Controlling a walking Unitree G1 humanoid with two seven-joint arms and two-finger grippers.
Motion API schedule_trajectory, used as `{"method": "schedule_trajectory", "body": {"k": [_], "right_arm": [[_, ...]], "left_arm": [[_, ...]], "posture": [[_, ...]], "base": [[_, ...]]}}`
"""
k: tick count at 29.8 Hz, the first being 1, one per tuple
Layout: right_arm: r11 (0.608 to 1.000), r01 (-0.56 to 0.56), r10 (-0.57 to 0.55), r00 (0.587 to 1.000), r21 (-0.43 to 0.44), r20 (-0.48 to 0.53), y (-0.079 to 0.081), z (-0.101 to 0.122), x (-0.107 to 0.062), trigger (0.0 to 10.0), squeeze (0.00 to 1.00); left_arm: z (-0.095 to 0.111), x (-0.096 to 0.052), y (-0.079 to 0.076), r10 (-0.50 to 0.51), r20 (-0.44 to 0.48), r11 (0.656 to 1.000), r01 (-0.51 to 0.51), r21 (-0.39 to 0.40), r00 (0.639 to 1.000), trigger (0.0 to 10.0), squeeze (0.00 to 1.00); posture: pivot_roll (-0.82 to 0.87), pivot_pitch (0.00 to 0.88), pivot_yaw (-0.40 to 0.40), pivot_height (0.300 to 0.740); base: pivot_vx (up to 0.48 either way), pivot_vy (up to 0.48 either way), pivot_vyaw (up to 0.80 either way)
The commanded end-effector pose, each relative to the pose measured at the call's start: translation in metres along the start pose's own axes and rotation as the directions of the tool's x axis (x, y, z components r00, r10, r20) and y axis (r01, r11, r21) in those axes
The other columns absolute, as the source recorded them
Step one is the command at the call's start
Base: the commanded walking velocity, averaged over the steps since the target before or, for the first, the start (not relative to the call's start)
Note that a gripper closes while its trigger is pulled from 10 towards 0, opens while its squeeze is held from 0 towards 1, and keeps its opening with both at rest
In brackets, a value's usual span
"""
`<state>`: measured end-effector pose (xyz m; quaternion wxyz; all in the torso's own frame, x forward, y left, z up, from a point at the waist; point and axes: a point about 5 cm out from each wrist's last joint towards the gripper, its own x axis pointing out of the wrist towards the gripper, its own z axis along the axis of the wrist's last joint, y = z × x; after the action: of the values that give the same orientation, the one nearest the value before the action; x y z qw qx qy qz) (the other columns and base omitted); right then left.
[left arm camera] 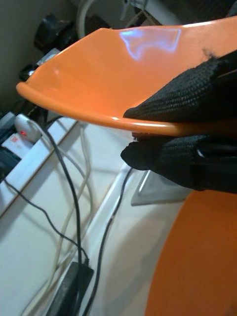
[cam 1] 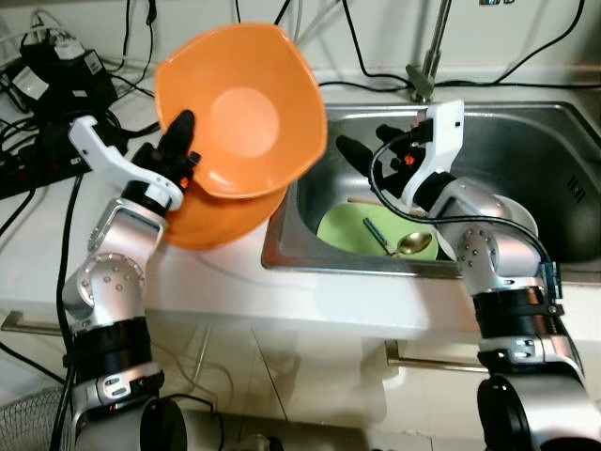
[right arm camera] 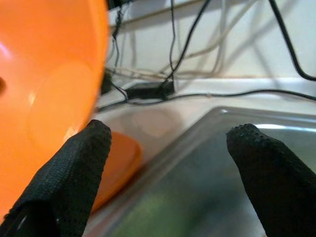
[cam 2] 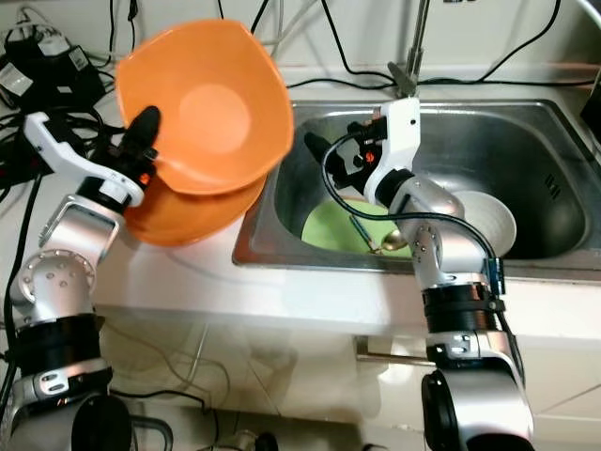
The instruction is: Kitchen organization
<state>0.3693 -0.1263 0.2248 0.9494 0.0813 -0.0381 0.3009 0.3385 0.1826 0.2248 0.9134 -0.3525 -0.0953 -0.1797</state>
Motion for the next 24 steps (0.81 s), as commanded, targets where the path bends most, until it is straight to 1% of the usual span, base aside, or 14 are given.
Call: {"method": "schedule_trajectory", "body": {"k": [1, 4, 6, 8, 12, 13, 14, 16, 19, 20, 24], "right_arm": [[0.999, -0.033, 0.032, 0.997, 0.009, 0.065, 0.005, 0.012, 0.005, 10.0, 0.00], [0.999, -0.036, 0.035, 0.996, 0.013, 0.079, 0.006, 0.014, 0.005, 10.0, 0.00], [0.995, -0.066, 0.052, 0.983, 0.072, 0.174, 0.008, 0.025, 0.003, 10.0, 0.00], [0.994, -0.072, 0.053, 0.975, 0.085, 0.215, 0.007, 0.031, 0.003, 10.0, 0.00], [0.995, -0.050, 0.029, 0.971, 0.083, 0.239, 0.005, 0.035, 0.003, 10.0, 0.00], [0.995, -0.013, -0.014, 0.961, 0.094, 0.275, 0.000, 0.041, 0.002, 10.0, 0.00], [0.994, -0.010, -0.022, 0.956, 0.107, 0.292, -0.001, 0.044, 0.002, 10.0, 0.00], [0.993, -0.011, -0.024, 0.953, 0.116, 0.301, -0.001, 0.045, 0.002, 10.0, 0.00], [0.989, -0.067, 0.028, 0.960, 0.132, 0.278, 0.003, 0.042, 0.003, 10.0, 0.00], [0.989, -0.067, 0.028, 0.960, 0.132, 0.278, 0.003, 0.042, 0.003, 10.0, 0.00], [0.987, -0.109, 0.084, 0.976, 0.118, 0.202, 0.010, 0.028, 0.004, 10.0, 0.00]], "left_arm": [[0.004, 0.000, -0.006, -0.041, 0.018, 0.999, 0.040, 0.034, 0.999, 0.0, 0.00], [0.003, 0.000, -0.006, -0.041, 0.015, 0.999, 0.040, 0.037, 0.999, 0.0, 0.00], [0.001, 0.001, -0.004, -0.028, 0.014, 0.999, 0.027, 0.037, 1.000, 0.0, 0.00], [0.001, 0.002, -0.004, -0.030, 0.016, 0.999, 0.029, 0.033, 0.999, 0.0, 0.00], [0.001, 0.003, -0.004, -0.030, 0.022, 0.999, 0.029, 0.032, 0.999, 0.0, 0.00], [0.003, 0.002, -0.002, -0.020, 0.032, 0.999, 0.019, 0.031, 0.999, 0.0, 0.00], [0.003, 0.002, -0.001, -0.017, 0.034, 0.999, 0.016, 0.031, 0.999, 0.0, 0.00], [0.003, 0.002, -0.001, -0.016, 0.035, 0.999, 0.015, 0.030, 0.999, 0.0, 0.00], [0.001, 0.002, -0.002, -0.023, 0.029, 0.999, 0.022, 0.030, 0.999, 0.0, 0.00], [0.001, 0.002, -0.002, -0.023, 0.029, 0.999, 0.022, 0.030, 0.999, 0.0, 0.00], [0.001, 0.005, -0.009, -0.058, 0.038, 0.998, 0.057, 0.027, 0.998, 0.0, 0.00]], "posture": [[-0.02, 0.046, 0.100, 0.740], [-0.02, 0.046, 0.100, 0.740], [-0.02, 0.046, 0.100, 0.740], [-0.02, 0.045, 0.100, 0.740], [-0.02, 0.045, 0.100, 0.740], [-0.02, 0.045, 0.100, 0.740], [-0.02, 0.045, 0.100, 0.740], [-0.02, 0.045, 0.100, 0.740], [-0.02, 0.044, 0.099, 0.740], [-0.02, 0.044, 0.099, 0.740], [-0.02, 0.043, 0.099, 0.740]], "base": [[0.000, 0.000, 0.00], [0.000, 0.000, 0.00], [0.000, 0.000, 0.00], [0.000, 0.000, 0.00], [0.000, 0.000, 0.00], [0.000, 0.000, 0.00], [0.000, 0.000, 0.00], [0.000, 0.000, 0.00], [0.000, 0.000, 0.00], [0.000, 0.000, 0.00], [0.000, 0.000, 0.00]]}}
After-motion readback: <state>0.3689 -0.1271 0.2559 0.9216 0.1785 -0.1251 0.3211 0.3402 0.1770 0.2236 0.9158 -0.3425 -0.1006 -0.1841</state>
